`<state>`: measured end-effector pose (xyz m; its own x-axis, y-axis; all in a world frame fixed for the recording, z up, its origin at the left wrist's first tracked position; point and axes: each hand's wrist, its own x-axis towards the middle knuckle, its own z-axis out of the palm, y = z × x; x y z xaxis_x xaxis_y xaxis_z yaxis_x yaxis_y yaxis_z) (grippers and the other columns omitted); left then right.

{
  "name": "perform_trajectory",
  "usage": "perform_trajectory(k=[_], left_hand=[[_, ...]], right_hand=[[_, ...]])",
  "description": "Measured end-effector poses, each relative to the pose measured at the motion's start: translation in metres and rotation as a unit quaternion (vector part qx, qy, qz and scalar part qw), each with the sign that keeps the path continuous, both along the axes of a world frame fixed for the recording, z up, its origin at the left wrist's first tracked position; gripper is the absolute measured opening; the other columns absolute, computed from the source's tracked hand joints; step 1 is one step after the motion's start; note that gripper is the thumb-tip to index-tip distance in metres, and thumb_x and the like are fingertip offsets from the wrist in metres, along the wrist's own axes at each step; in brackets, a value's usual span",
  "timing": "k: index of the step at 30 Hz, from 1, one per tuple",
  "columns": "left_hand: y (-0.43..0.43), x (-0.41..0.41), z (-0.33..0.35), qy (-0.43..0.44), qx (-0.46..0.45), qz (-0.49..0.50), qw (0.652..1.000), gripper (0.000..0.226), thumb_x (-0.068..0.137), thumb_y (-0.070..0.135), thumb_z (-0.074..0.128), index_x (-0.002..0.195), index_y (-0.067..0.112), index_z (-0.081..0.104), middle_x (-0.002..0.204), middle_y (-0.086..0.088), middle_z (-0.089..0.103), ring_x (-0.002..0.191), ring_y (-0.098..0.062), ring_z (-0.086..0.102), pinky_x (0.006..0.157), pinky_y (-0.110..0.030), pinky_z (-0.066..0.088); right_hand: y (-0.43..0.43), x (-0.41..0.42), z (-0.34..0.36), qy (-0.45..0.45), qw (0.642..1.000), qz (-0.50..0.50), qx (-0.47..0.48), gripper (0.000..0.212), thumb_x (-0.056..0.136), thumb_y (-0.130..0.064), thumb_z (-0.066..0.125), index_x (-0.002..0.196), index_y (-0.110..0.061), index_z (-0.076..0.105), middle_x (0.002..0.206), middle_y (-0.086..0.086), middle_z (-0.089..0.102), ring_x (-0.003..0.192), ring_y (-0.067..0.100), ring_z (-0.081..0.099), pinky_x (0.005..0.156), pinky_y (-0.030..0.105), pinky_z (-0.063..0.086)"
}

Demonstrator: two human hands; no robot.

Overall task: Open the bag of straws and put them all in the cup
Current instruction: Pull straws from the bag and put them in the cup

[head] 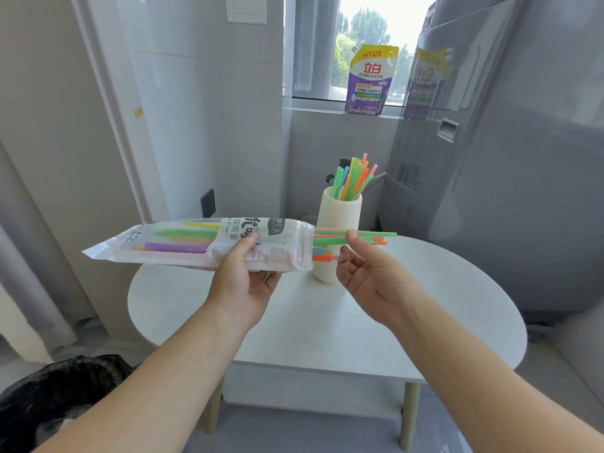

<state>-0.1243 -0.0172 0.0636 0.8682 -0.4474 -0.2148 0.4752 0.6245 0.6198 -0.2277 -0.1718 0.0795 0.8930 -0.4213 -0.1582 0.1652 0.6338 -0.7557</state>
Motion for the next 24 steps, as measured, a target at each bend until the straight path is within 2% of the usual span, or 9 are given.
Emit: perform_trajectory(k=[4,10,16,21,24], left_hand=[[0.001,0.0,0.001,-0.002,-0.002,0.002,1.0,0.014,0.096,0.015,0.064,0.107,0.021,0.067,0.086,0.0,0.079,0.073,-0.015,0.076,0.059,-0.027,0.061],[-0.001,-0.002,0.001,-0.009,-0.007,0.002,1.0,0.023,0.096,0.014,0.064,0.117,0.02,0.066,0.093,-0.002,0.078,0.077,-0.016,0.076,0.06,-0.028,0.061],[-0.002,-0.003,0.0,-0.013,-0.003,-0.003,1.0,0.019,0.096,0.015,0.064,0.114,0.021,0.067,0.091,-0.001,0.078,0.078,-0.016,0.076,0.062,-0.028,0.062],[-0.003,-0.005,0.001,-0.011,-0.008,-0.007,1.0,0.024,0.096,0.015,0.064,0.12,0.02,0.066,0.094,-0.002,0.078,0.078,-0.016,0.077,0.06,-0.028,0.061],[-0.002,-0.004,0.0,-0.005,-0.009,-0.008,1.0,0.027,0.095,0.016,0.065,0.122,0.02,0.066,0.094,-0.002,0.078,0.079,-0.017,0.077,0.062,-0.029,0.062]], right_hand=[[0.008,0.004,-0.004,0.007,1.0,-0.009,-0.007,0.04,0.08,-0.025,0.075,0.114,-0.006,0.066,0.099,0.011,0.056,0.064,0.01,0.058,0.061,0.019,0.056],[0.016,0.008,-0.006,0.039,0.996,-0.028,-0.071,0.041,0.088,-0.031,0.072,0.122,-0.009,0.065,0.079,0.001,0.066,0.065,0.01,0.056,0.061,0.022,0.053],[0.015,0.012,-0.004,0.022,0.994,-0.049,-0.094,0.041,0.096,-0.027,0.066,0.131,-0.009,0.061,0.087,0.0,0.07,0.062,0.006,0.062,0.062,0.022,0.05],[0.015,0.012,0.002,0.032,0.989,-0.101,-0.106,0.035,0.094,-0.028,0.067,0.124,-0.008,0.064,0.089,0.004,0.068,0.06,0.007,0.063,0.068,0.025,0.051],[0.013,0.01,0.007,0.052,0.98,-0.135,-0.14,0.019,0.094,-0.029,0.068,0.104,-0.013,0.068,0.087,0.008,0.062,0.068,0.013,0.057,0.071,0.027,0.052]])
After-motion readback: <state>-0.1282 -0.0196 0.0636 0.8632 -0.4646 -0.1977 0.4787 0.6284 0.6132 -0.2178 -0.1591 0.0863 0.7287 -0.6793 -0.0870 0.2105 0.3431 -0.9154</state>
